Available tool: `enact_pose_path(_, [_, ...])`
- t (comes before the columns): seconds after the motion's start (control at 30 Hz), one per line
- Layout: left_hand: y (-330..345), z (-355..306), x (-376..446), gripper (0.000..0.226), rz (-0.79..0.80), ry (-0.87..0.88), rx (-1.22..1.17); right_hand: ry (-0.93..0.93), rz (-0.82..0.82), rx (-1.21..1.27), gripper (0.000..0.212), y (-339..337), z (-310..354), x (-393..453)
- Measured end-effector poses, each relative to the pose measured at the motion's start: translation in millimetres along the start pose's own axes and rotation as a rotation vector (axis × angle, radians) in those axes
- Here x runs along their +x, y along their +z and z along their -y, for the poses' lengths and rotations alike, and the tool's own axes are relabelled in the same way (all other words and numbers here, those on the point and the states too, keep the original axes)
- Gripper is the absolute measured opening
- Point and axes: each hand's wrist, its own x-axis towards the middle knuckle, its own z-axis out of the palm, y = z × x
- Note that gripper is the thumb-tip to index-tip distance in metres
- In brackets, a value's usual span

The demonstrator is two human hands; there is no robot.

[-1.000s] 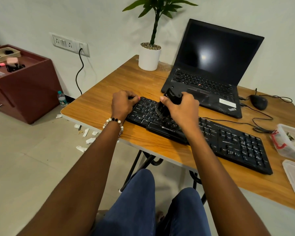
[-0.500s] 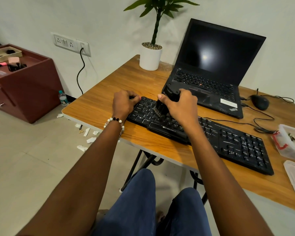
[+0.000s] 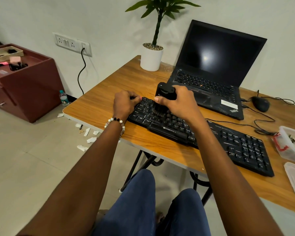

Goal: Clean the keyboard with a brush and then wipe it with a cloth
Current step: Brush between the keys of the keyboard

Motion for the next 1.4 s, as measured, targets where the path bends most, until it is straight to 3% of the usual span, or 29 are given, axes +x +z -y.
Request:
enact_pose_path(0.17, [-0.2,0.5,0.5,0.012,0.006,0.019,0.009,0.025,0.059,0.057,0.032,14.7,-1.3,-5.3])
enact_pose_path(0.27, [-0.4,0.8,0.3,0.012,0.009,0.016,0.012,0.114,0.099,0.316,0.031,13.4,-4.6,-4.5])
enact_pose_path(0.43, [-0.1,0.9,1.2,0.015,0.003,0.013,0.028,0.011,-0.071,0.117,0.028,18.9,-4.8,-5.7])
enact_pose_path(0.57, [-0.9,0.3,1.7,0.015,0.006,0.018,0.038,0.025,0.055,0.066,0.033,17.3,0.2,-6.9])
enact_pose_path(0.67, [-0.8,-0.1,1.0,0.014,0.007,0.024,0.029,0.085,0.156,0.27,0.028,7.5,3.1,-5.9])
enact_pose_path(0.83, [-0.3,0.0,0.9,0.014,0.003,0.006,0.033,0.019,-0.04,0.123,0.031,14.2,4.0,-4.0])
enact_pose_path(0.93, [-1.1,-0.5,0.3,0.013,0.003,0.025,0.036,0.019,0.025,0.098,0.039,24.2,4.6,-6.0])
enact_pose_path(1.03, [-1.4,-1.9,-1.2,0.016,0.004,0.042,0.053,0.066,0.117,0.258,0.035,21.6,7.8,-4.2])
enact_pose_path(1.23, [-1.0,0.1,-0.6,0.013,-0.002,0.044,0.02,0.042,-0.076,0.148,0.039,30.1,7.5,6.5])
enact_pose_path(1.4, [-2.8,-1.6,-1.5,0.014,0.004,0.064,0.026,0.076,0.059,0.107,0.043,32.1,8.1,6.9])
